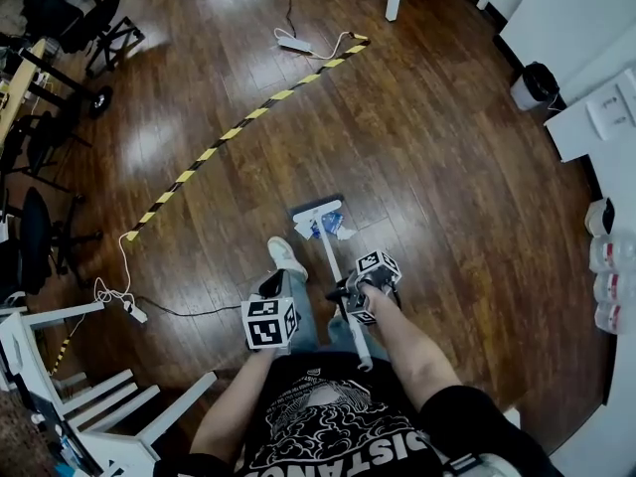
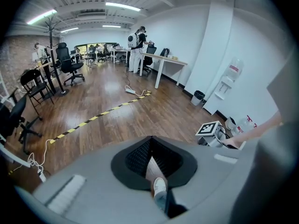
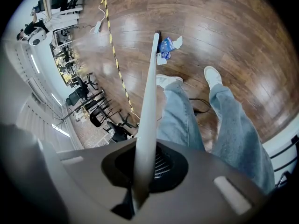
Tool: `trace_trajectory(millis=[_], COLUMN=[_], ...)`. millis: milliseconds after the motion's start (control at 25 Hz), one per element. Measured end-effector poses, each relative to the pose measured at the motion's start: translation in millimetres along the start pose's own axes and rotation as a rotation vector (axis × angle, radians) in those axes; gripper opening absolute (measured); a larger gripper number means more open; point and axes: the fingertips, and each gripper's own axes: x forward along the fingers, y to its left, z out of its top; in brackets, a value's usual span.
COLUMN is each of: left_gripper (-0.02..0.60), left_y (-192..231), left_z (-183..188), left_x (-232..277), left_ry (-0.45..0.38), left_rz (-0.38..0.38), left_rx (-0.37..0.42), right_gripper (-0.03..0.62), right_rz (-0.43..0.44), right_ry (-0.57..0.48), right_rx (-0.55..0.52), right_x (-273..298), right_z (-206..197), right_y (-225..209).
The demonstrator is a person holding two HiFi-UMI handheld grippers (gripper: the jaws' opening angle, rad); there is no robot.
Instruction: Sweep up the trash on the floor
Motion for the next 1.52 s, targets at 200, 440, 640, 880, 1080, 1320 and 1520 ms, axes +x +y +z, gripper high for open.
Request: trace_trajectory(millis=[200, 440, 640, 880, 1080, 1320, 1520], left_gripper=[0.006, 0.006, 0.006, 0.006, 0.006, 0.006, 0.006], left_y=[-7, -2, -1, -2, -11, -20, -34], left_z=[-16, -32, -42, -42, -43, -49, -57], left_x=[-13, -29, -39, -51, -74, -116, -137], left_ry=[-0.008, -0.002, -0.003, -0.043, -0.113, -0.209, -0.254], left_rz=[0.031, 0.071, 0.071, 0.041, 0.002, -0.052, -0.098], left_rx=[-0.014, -0.044, -0.062, -0.082, -0.071, -0.107, -0.145], right_gripper=[0.011, 0.012, 0.012, 0.012, 0.009, 0.011, 0.009], right_rz=[-0.007, -0.167, -0.239, -0.323, -0.354, -0.286, -0.315], right_ry=[0.003, 0.032, 0.006, -0.081, -0.191, -0.354, -0.464], right_rx=[-0.027, -0.229, -0.346, -0.515, -0.624, -0.696, -0.758], right_x=[-11, -18, -45, -88, -124, -151, -175], right_z=[-5, -6, -9, -21, -52, -116, -154], right_y=[-3, -9, -12, -16, -22, -13, -12])
